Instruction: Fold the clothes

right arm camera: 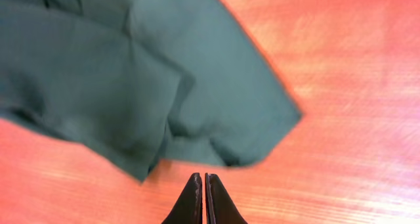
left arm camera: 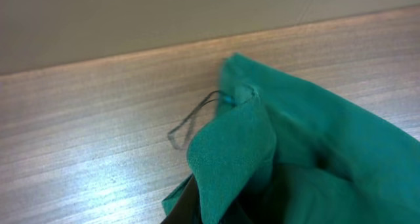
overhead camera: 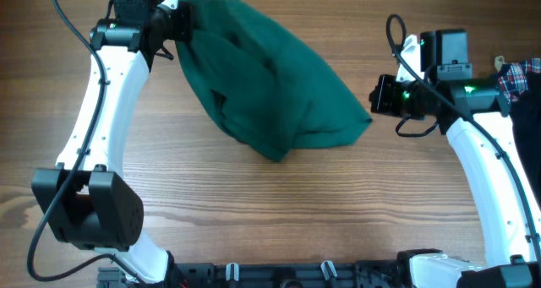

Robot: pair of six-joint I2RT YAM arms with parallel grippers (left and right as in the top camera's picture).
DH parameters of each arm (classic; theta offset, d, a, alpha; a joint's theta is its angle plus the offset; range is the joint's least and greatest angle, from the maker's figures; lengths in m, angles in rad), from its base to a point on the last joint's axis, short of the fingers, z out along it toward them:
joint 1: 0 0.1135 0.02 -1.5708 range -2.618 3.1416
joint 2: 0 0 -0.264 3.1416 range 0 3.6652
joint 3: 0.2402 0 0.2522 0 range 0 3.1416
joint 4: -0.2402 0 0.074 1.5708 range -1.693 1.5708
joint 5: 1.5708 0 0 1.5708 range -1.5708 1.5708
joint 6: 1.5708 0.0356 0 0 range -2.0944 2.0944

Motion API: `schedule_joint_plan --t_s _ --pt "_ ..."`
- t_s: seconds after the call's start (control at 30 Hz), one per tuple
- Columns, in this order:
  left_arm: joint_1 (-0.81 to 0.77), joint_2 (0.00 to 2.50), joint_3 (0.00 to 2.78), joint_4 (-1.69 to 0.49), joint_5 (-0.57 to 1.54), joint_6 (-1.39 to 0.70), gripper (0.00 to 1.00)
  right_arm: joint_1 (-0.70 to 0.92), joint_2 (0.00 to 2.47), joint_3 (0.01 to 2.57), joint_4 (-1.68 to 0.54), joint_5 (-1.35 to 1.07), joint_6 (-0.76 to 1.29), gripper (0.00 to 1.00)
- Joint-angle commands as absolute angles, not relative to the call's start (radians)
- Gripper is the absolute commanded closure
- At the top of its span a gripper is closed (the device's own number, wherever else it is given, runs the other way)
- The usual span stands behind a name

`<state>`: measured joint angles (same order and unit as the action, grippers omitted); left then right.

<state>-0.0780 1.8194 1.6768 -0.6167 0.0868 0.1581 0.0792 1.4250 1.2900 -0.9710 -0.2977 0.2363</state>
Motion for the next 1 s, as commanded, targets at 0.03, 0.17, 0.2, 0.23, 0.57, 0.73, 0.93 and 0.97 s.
schedule_joint_plan --t_s 0.03,0.17,0.2,0.23,0.57,0.73,0.93,0.97 --pt "-0.075 1.832 1.689 -0.624 0.13 0.141 0.92 0.138 1.486 1.229 -0.979 -0.476 0.239 0.68" --pt "-0.076 1.833 1.689 -0.625 0.13 0.141 0.92 0.25 1.571 1.175 -0.905 -0.551 0.241 0.55" --pt "-0.076 1.833 1.689 -0.625 0.13 0.141 0.92 0.27 1.599 1.173 -0.894 -0.551 0.249 0.55" --pt "-0.076 1.833 1.689 -0.625 0.13 0.141 0.92 0.289 1.632 1.173 -0.878 -0.551 0.266 0.55" --pt "-0.075 1.833 1.689 -0.636 0.129 0.149 0.9 0.343 1.862 1.173 -0.695 -0.686 0.509 0.6" --pt "-0.075 1.833 1.689 -0.641 0.129 0.149 0.89 0.343 1.871 1.164 -0.683 -0.672 0.56 0.59" --pt "-0.075 1.833 1.689 -0.644 0.129 0.149 0.88 0.343 1.875 1.055 -0.55 -0.695 0.641 0.57" --pt "-0.075 1.833 1.689 -0.644 0.129 0.149 0.88 0.343 1.875 1.042 -0.527 -0.708 0.659 0.58"
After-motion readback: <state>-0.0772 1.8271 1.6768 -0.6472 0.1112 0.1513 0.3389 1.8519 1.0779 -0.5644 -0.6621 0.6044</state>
